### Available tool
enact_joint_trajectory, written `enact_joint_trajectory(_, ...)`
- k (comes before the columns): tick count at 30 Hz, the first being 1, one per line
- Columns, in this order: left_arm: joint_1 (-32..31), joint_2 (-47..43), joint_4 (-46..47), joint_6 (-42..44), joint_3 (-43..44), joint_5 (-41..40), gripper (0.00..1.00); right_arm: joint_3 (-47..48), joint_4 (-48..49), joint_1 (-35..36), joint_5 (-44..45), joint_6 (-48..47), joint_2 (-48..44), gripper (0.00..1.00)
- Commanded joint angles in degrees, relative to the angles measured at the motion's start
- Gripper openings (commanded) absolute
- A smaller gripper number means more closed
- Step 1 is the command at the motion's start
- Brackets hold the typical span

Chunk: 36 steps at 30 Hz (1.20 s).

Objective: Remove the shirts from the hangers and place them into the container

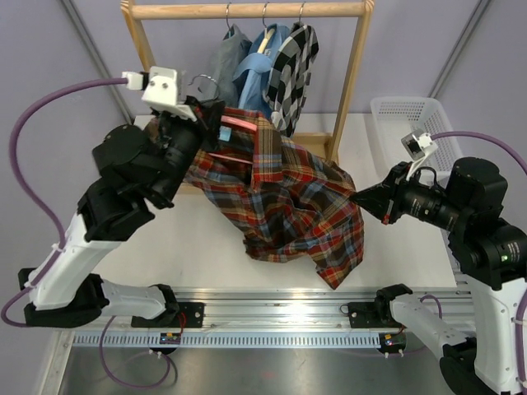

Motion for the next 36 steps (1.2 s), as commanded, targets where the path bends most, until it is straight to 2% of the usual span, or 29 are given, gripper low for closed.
enact_joint_trajectory(1, 0.22, -9.65, 7.06, 7.96, -1.76, -7.98, 0.00, -0.67, 0.68, -0.13, 8.93, 0.68, -1.63, 0.00)
enact_joint_trajectory(9, 0.13, -21.00, 8.46, 10.70, -12.14, -15.89, 0.00, -0.23, 0.33, -0.13, 15.52, 3.05, -1.81, 0.00)
enact_joint_trajectory(17, 0.13, -25.31, 6.71, 12.28, -13.21, -18.79, 0.00, 0.03, 0.42, -0.13, 25.19, 4.02, -3.47, 0.00)
enact_joint_trajectory(19, 0.13, -25.58, 5.92, 12.02, -13.38, -19.15, 0.00, -0.41, 1.12, -0.13, 24.94, 4.46, -3.83, 0.00)
enact_joint_trajectory(21, 0.22, -25.76, 5.47, 10.97, -13.99, -18.71, 0.00, -1.20, 1.30, -0.13, 20.31, 4.29, -3.39, 0.01)
enact_joint_trajectory(23, 0.13, -25.41, 5.56, 9.91, -15.05, -17.31, 0.00, -1.81, 1.65, -0.04, 14.95, 3.50, -2.08, 0.14)
enact_joint_trajectory(24, 0.13, -25.06, 5.56, 8.52, -15.31, -16.69, 0.00, -2.43, 1.91, -0.13, 9.96, 3.32, -1.64, 0.25)
enact_joint_trajectory(25, 0.13, -24.01, 5.47, 7.72, -15.40, -15.99, 0.00, -2.61, 2.09, -0.13, 7.91, 2.71, -1.28, 0.44)
enact_joint_trajectory(27, 0.13, -22.51, 5.56, 6.14, -15.23, -13.71, 0.00, -2.78, 2.44, -0.13, 4.74, 2.27, -0.67, 0.55)
enact_joint_trajectory(28, 0.13, -21.37, 6.00, 5.87, -14.88, -13.18, 0.00, -2.78, 2.62, -0.13, 4.20, 2.00, -0.58, 0.67)
enact_joint_trajectory(30, 0.22, -18.12, 6.79, 5.52, -13.74, -11.33, 0.00, -2.61, 2.71, -0.13, 2.19, 1.48, -0.49, 0.71)
enact_joint_trajectory(36, 0.13, -8.80, 6.88, 0.09, -6.19, -3.61, 0.00, -4.10, 5.51, -0.13, -2.22, 1.91, -0.75, 0.72)
